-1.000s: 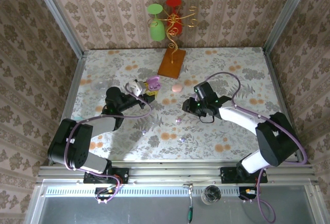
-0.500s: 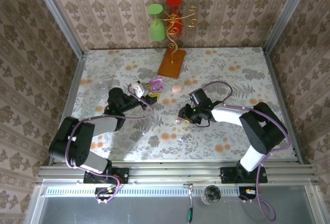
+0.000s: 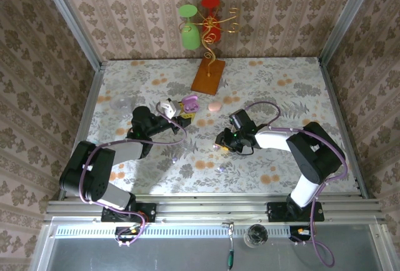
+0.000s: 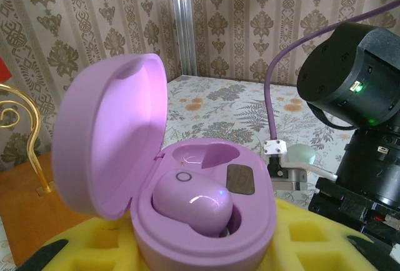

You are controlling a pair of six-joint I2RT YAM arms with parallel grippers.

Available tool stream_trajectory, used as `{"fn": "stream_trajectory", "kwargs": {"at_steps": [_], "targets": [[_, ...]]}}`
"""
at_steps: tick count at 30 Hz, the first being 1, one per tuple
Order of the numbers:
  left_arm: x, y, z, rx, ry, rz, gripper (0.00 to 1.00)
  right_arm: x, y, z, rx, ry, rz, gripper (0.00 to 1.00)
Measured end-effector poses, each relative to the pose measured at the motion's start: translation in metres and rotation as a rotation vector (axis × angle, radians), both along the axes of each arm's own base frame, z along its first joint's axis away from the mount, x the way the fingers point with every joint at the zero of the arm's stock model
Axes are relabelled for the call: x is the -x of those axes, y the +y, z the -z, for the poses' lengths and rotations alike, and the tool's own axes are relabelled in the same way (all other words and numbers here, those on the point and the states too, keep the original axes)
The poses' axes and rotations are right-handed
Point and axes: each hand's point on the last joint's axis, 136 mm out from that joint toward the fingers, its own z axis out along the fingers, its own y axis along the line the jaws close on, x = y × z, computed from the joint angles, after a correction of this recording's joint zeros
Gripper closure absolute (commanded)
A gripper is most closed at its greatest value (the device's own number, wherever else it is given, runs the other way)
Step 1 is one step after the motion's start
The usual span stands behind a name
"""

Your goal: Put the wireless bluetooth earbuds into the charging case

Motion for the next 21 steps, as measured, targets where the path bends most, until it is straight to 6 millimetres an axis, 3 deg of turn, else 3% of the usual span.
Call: {"fn": "stream_trajectory", "kwargs": {"at_steps": [10, 16, 21], "targets": [[0.000, 0.000, 0.002, -0.008, -0.004, 0.000, 0.66, 0.001, 0.004, 0.002, -0.013, 0.007, -0.009, 0.79], [0.001, -0.001, 0.003, -0.017, -0.011, 0.002, 0.66, 0.000, 0.004, 0.001, -0.003, -0.002, -0.020, 0.79], [0.005, -0.005, 0.015, -0.059, 0.005, 0.018, 0.65, -0.001, -0.005, -0.008, 0.062, -0.068, -0.077, 0.79]]}}
